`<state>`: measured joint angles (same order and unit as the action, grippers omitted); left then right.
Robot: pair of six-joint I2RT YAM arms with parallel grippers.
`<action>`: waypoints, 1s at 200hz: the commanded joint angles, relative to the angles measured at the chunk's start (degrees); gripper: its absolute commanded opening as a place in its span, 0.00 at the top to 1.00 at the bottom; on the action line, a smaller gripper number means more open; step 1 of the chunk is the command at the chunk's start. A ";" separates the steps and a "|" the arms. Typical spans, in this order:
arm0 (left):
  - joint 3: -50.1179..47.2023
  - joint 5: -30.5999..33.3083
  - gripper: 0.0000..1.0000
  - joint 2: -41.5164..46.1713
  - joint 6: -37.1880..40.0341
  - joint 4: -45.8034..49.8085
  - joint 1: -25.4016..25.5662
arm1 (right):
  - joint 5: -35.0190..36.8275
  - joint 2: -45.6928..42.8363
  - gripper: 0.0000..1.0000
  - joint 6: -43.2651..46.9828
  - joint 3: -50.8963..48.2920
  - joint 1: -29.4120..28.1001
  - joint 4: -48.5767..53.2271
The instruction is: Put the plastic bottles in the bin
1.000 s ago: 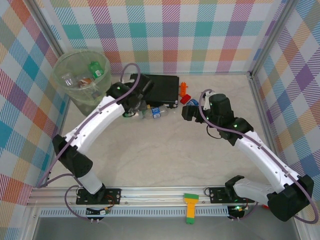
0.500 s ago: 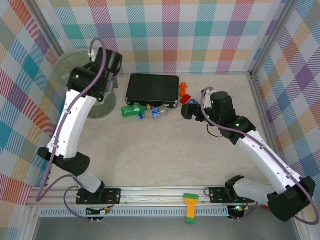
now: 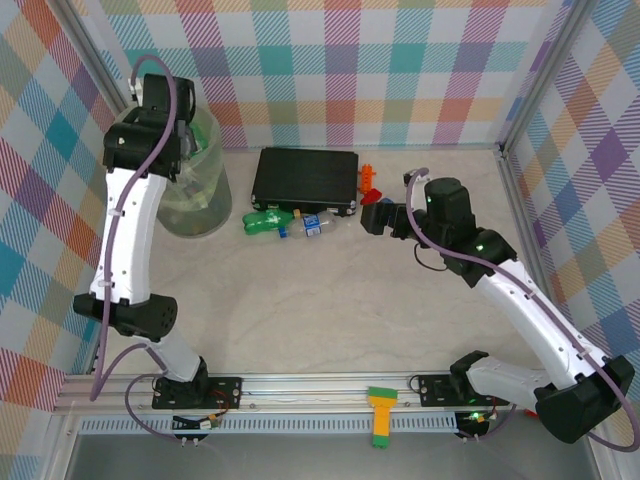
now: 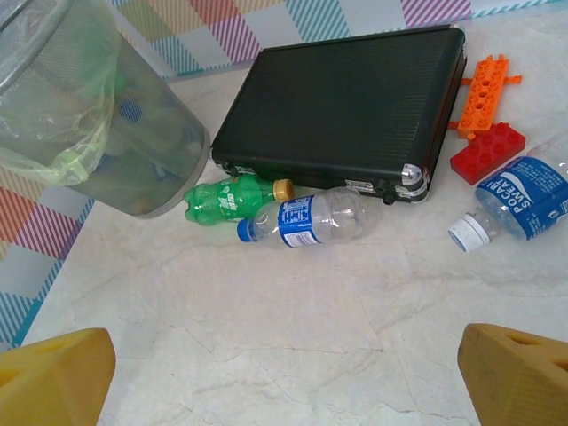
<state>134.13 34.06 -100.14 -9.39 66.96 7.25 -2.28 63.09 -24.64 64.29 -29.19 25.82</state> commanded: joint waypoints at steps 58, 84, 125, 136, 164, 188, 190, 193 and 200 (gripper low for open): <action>3.92 -25.16 0.46 -7.00 -27.70 -9.15 -13.03 | -0.61 1.36 0.01 -1.53 0.10 0.27 -1.54; -3.12 -23.11 0.45 -4.80 -39.12 -17.15 -13.04 | -0.45 1.33 0.01 -2.25 -0.55 0.28 -2.13; -18.58 -19.87 0.45 -0.80 -56.44 -33.45 -13.05 | 0.93 0.99 0.01 -2.41 -1.19 0.27 -1.90; -19.67 -19.17 0.44 -1.18 -60.07 -35.08 -13.05 | 1.14 0.77 0.01 -2.46 -1.32 0.27 -1.77; -21.42 -15.10 0.43 -1.67 -64.85 -38.77 -13.05 | 1.67 0.47 0.01 -2.95 -1.54 0.27 -1.48; -20.92 -12.54 0.43 -2.96 -66.93 -40.07 -13.16 | 1.76 0.30 0.01 -3.47 -1.88 0.27 -1.59; -20.86 -12.58 0.43 -3.09 -67.08 -40.13 -13.21 | 1.76 0.28 0.01 -3.41 -1.89 0.23 -1.64; -20.58 -12.56 0.43 -3.48 -67.32 -40.17 -13.18 | 1.76 0.35 0.01 -3.47 -1.89 0.27 -1.65; -19.82 -12.77 0.43 -4.35 -68.20 -39.82 -13.37 | 1.76 0.36 0.01 -3.56 -1.89 0.27 -1.67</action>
<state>112.95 18.22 -103.39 -72.47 31.22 -5.98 -1.10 64.40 -27.09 63.31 -29.19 25.36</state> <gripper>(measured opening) 0.574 0.990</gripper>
